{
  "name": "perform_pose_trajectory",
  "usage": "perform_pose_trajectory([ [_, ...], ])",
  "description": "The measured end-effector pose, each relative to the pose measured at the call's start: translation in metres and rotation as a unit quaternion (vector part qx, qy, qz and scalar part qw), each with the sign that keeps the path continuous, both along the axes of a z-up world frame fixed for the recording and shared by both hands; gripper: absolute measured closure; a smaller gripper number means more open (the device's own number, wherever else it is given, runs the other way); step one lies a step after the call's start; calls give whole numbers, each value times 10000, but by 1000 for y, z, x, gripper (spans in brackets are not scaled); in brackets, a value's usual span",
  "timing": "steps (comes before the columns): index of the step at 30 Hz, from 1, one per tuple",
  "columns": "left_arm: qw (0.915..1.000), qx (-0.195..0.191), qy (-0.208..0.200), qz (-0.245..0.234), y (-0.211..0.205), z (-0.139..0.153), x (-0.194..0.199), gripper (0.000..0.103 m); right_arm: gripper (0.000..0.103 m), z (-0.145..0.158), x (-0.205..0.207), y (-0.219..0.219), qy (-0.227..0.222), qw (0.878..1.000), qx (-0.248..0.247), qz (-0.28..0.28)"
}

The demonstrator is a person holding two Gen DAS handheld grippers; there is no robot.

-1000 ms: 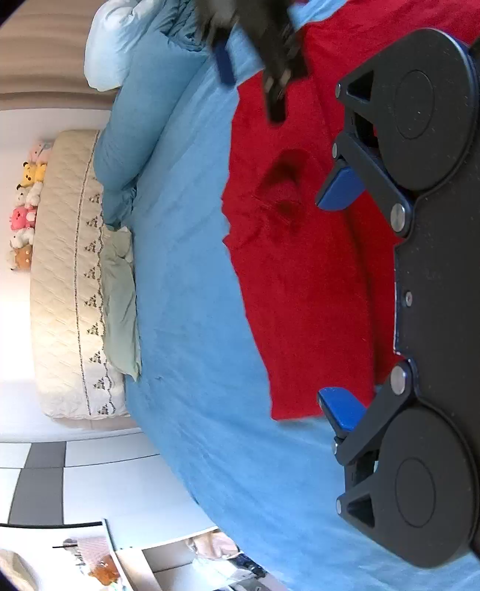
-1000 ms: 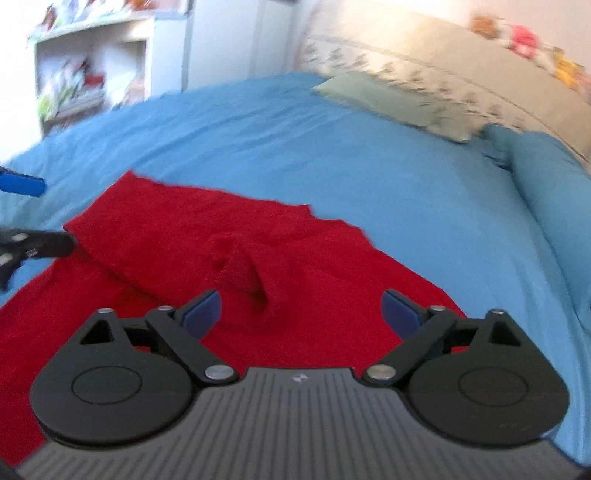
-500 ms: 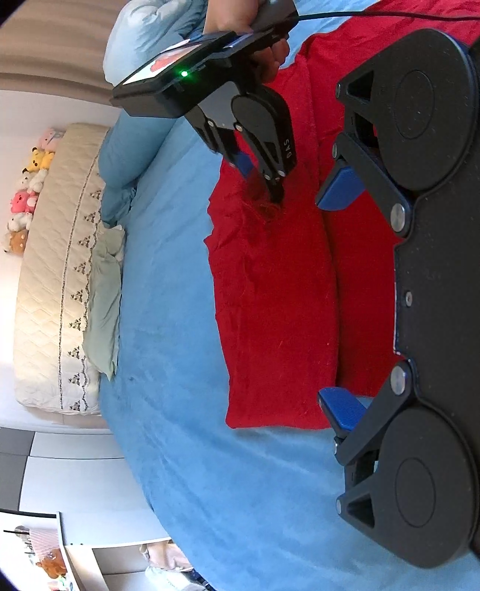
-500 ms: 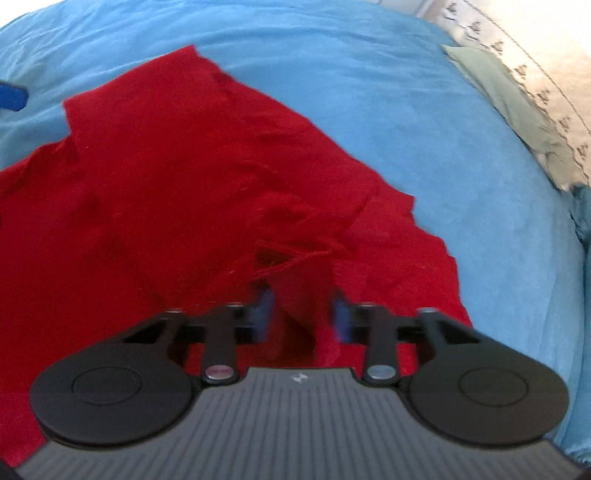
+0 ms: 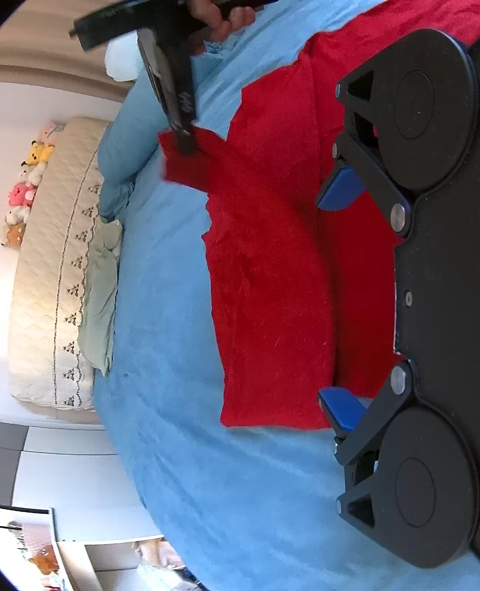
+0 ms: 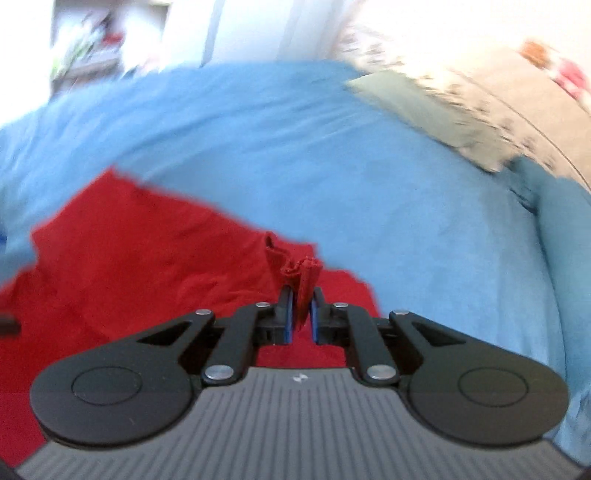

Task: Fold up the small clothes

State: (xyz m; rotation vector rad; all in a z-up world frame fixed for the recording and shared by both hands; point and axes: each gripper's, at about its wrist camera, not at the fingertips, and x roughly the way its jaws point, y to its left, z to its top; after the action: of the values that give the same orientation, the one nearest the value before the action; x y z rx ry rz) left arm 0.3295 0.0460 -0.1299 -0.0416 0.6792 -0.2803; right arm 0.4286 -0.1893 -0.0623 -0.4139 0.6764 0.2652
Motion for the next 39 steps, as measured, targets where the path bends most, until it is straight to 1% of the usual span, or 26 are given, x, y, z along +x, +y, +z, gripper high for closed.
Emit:
perform_pose_trajectory([
  [3,10000,55,35,20,-2,-2,2,0,79,12,-4,-30,-256,9980,368,-444],
  [6,9999,104,71,14,-3,-5,5,0,79,15,-12,-61,-341,9929,709,-893],
  [9,9998,154,132,8,-3,-10,8,0,79,7,-23,-87,-343,9866,989,-1254],
  [14,9995,229,221,-5,-5,-17,15,0,79,-21,-38,-118,-178,9768,1317,-1679],
  [16,9995,248,215,4,-6,-18,17,0,79,-21,-48,-128,-323,9709,1550,-1795],
  [18,9995,238,198,3,-8,-18,17,0,79,-19,-57,-136,-479,9620,1884,-1918],
  [19,9995,238,193,5,-8,-18,18,0,79,-18,-61,-140,-536,9587,1961,-1988],
  [20,9995,241,191,8,-8,-19,20,0,79,-21,-64,-144,-546,9565,2003,-2050],
  [23,9995,250,214,14,-11,-22,25,0,79,-42,-64,-148,-240,9561,1859,-2251],
  [24,9995,249,211,25,-13,-21,27,0,79,-51,-64,-151,-177,9538,1846,-2363],
  [27,9997,167,188,8,-15,-19,32,0,78,-71,-64,-161,-43,9392,2047,-2756],
  [29,9998,148,143,-18,-17,-18,37,0,77,-83,-65,-166,66,9342,2088,-2893],
  [32,9997,238,52,-72,-24,-15,46,0,75,-92,-75,-166,-18,9372,1978,-2872],
  [33,9995,284,5,-103,-27,-14,50,0,69,-92,-77,-166,-72,9375,1961,-2874],
  [35,9990,406,-113,-131,-32,-12,57,0,63,-93,-79,-168,-103,9392,1871,-2877],
  [37,9985,494,-189,-135,-37,-11,64,0,48,-88,-80,-167,-221,9459,1536,-2850],
  [38,9984,504,-207,-148,-38,-10,67,0,30,-85,-82,-164,-362,9479,1316,-2879],
  [39,9985,491,-205,-159,-39,-10,70,0,15,-81,-85,-161,-604,9500,1115,-2852],
])
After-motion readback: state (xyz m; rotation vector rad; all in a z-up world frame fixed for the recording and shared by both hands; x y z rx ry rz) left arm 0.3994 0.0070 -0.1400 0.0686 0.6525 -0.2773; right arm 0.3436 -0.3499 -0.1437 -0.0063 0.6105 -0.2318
